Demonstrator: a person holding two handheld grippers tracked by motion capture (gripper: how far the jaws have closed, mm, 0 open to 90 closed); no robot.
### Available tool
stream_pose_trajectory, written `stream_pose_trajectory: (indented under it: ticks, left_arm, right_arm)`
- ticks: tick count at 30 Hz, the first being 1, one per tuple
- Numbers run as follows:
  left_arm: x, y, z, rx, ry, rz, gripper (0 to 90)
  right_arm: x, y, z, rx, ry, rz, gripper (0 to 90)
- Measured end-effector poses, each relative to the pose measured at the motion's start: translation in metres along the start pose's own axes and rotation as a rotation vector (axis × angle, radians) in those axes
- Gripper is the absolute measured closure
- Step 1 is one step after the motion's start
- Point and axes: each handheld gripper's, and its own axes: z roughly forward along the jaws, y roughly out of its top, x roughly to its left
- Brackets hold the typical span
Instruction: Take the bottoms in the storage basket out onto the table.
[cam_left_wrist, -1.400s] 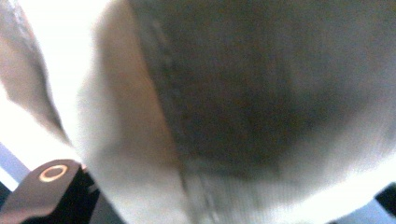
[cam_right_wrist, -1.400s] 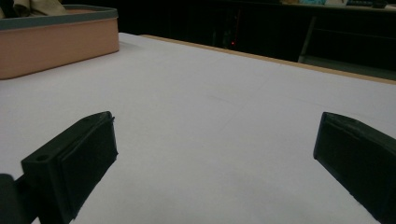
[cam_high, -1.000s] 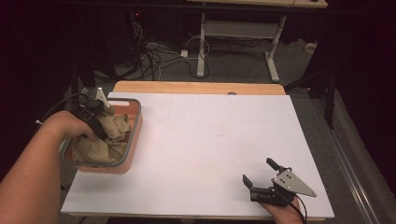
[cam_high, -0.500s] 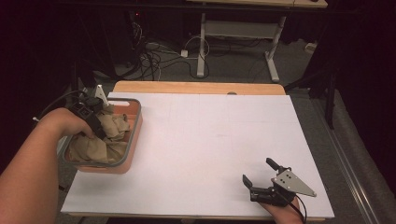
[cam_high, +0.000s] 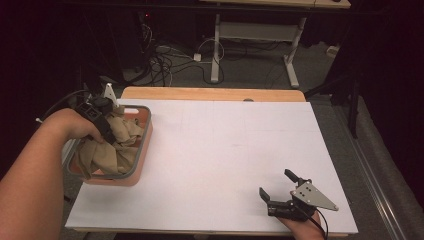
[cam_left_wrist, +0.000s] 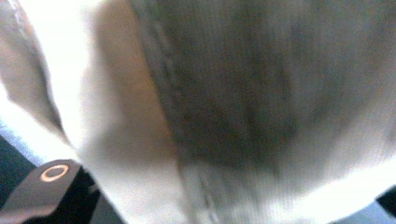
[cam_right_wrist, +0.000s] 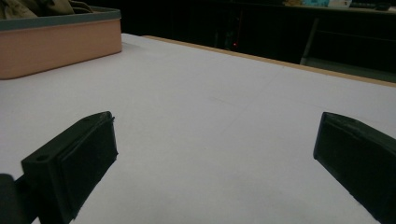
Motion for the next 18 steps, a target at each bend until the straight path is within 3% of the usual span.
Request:
stream_pose_trajectory:
  ticks: [9, 18]
  left_arm:
    - [-0.005, 0.002, -0.007, 0.006, 0.012, 0.014, 63.0]
    - [-0.005, 0.002, -0.015, -0.001, 0.032, -0.003, 62.9]
  right_arm:
    - [0.000, 0.000, 0.000, 0.000, -0.001, 0.004, 0.4]
    - [-0.001, 0.000, -0.001, 0.001, -0.008, 0.001, 0.4]
